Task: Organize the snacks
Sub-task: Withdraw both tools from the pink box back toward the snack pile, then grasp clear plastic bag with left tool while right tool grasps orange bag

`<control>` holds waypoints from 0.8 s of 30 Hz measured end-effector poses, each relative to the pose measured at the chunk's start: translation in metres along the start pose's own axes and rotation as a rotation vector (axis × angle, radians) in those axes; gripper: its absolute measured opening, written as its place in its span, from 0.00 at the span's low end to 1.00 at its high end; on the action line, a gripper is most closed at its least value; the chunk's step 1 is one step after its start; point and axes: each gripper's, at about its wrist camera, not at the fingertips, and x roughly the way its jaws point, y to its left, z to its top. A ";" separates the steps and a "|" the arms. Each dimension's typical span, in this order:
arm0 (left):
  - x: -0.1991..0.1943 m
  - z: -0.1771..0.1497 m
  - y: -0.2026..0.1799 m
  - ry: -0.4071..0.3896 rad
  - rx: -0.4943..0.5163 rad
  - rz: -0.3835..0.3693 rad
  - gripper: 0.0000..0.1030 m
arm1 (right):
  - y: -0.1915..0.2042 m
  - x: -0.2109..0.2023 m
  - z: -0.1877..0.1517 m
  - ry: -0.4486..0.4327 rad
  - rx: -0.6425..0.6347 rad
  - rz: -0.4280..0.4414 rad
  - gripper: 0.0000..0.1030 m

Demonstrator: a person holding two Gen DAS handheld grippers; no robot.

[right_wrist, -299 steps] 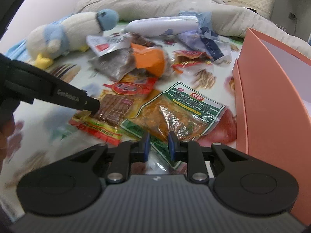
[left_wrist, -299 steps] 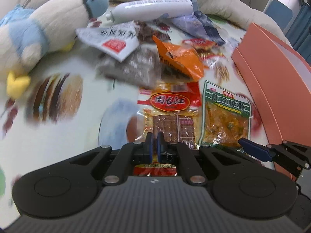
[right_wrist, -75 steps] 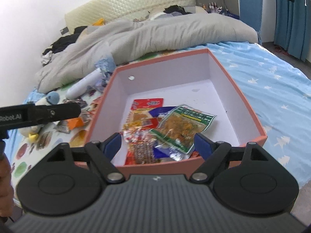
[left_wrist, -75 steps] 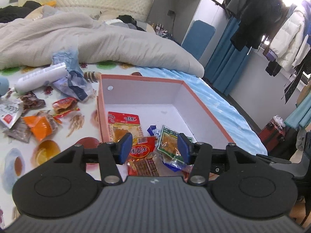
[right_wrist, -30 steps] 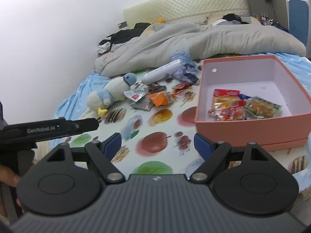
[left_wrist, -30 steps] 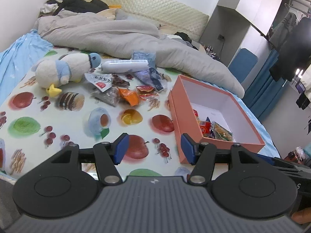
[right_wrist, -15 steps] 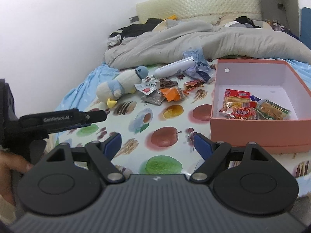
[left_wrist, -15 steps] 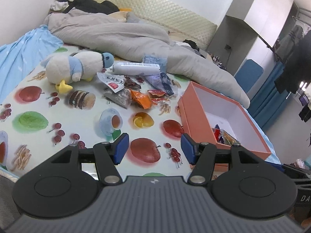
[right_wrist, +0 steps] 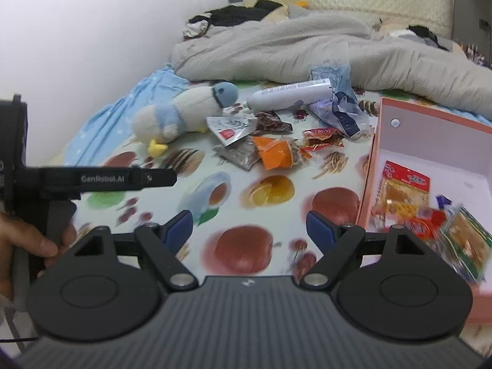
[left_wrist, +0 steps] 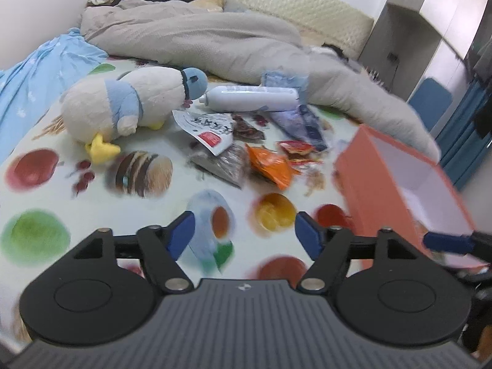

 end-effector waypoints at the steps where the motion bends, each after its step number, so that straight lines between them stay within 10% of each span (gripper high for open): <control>1: 0.016 0.009 0.003 0.025 0.025 0.018 0.75 | -0.002 0.011 0.008 0.010 0.004 0.005 0.80; 24: 0.204 0.083 0.035 0.183 0.278 -0.054 0.77 | -0.009 0.212 0.082 0.263 -0.200 -0.091 0.80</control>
